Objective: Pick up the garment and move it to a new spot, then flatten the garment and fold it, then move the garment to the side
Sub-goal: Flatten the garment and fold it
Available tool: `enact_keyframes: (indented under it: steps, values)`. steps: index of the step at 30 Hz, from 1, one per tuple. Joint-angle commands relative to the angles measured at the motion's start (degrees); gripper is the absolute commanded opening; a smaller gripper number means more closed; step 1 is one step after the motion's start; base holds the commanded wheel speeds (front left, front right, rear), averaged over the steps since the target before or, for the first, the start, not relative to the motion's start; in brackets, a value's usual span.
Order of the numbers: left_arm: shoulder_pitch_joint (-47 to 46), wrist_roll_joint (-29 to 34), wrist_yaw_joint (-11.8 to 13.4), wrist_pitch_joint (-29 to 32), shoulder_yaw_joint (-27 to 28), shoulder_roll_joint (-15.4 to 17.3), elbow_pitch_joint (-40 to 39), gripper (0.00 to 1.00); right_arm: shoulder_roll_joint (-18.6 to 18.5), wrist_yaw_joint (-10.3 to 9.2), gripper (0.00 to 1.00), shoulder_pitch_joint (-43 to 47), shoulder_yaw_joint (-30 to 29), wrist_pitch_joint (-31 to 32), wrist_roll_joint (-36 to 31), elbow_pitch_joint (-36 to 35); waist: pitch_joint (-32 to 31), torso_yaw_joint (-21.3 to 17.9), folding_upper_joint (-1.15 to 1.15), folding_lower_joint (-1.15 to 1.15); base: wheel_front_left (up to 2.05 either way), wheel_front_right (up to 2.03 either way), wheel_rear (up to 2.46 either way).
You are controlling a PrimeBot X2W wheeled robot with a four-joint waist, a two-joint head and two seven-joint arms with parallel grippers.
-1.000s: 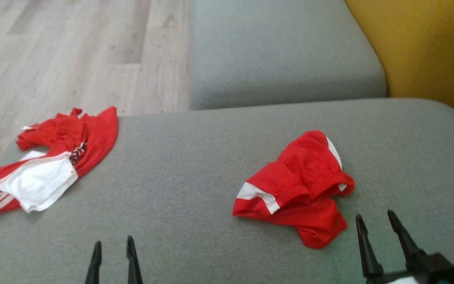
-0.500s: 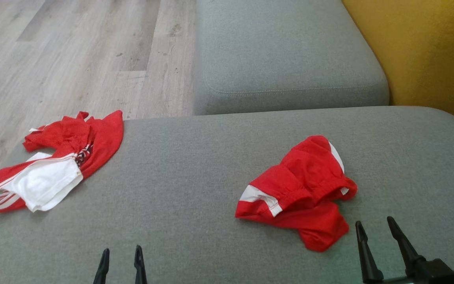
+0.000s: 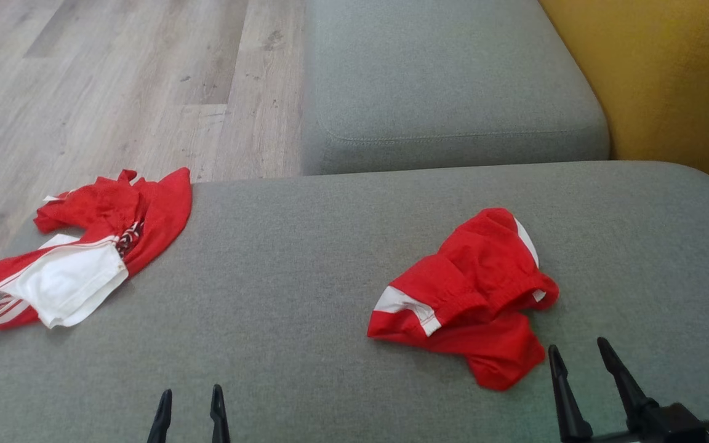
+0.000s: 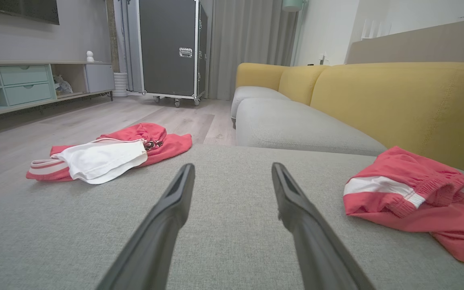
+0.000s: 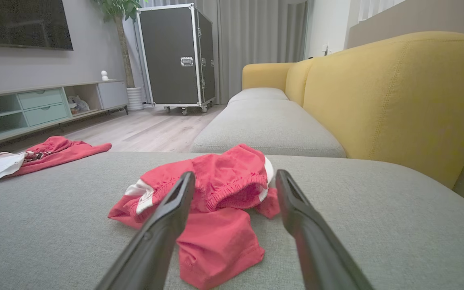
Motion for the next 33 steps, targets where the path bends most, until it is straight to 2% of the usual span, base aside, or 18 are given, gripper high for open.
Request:
enact_keyframes:
  steps: [1, 8, 18, 21, 25, 28, 33]
  values:
    - [-2.6, -0.05, 0.2, -0.54, 1.36, -0.33, -1.54, 1.0, -0.39, -0.04, 1.0, -2.58, 1.43, -0.37, -0.08, -2.16, 0.03, 0.0, 0.0, 0.0, 0.0, 0.0, 0.0]
    - [-4.1, -2.37, -0.18, -0.54, -1.1, -0.33, -1.03, 1.0, -0.39, -0.04, 1.0, -2.54, 1.0, -0.37, 0.65, -2.12, 1.18, -1.7, 0.0, 0.0, 0.0, 0.0, 0.0]
    - [-15.13, -5.02, -3.09, -0.54, -11.35, -0.33, 0.58, 1.0, -0.39, -0.04, 1.0, -5.54, 0.24, -0.37, 0.05, -3.14, 7.49, -11.63, 0.0, 0.0, 0.0, 0.0, 0.0]
    - [-20.08, -4.12, -3.46, -0.54, -15.0, -0.33, 4.41, 1.0, -0.39, -0.04, 1.0, -6.59, 0.52, -0.37, -0.43, -3.55, 9.57, -15.01, 0.0, 0.0, 0.0, 0.0, 0.0]
    - [-26.07, -2.24, -2.62, -0.54, -19.6, -0.33, 12.76, 1.0, -0.39, -0.04, 1.0, -7.49, 1.06, -0.37, -0.56, -3.59, 12.05, -19.08, 0.0, 0.0, 0.0, 0.0, 0.0]
    - [-30.24, -3.16, -3.05, -0.55, -22.52, -0.33, 18.91, 1.0, -0.39, -0.04, 1.0, -8.57, 1.19, -0.37, -0.43, -3.68, 13.97, -21.42, 0.0, 0.0, 0.0, 0.0, 0.0]
    - [-36.88, -3.25, -1.43, -0.55, -23.98, -0.33, 27.67, 1.0, -0.39, -0.04, 1.0, -10.39, 1.25, -0.37, -0.31, -3.9, 17.17, -23.97, 0.0, 0.0, 0.0, 0.0, 0.0]
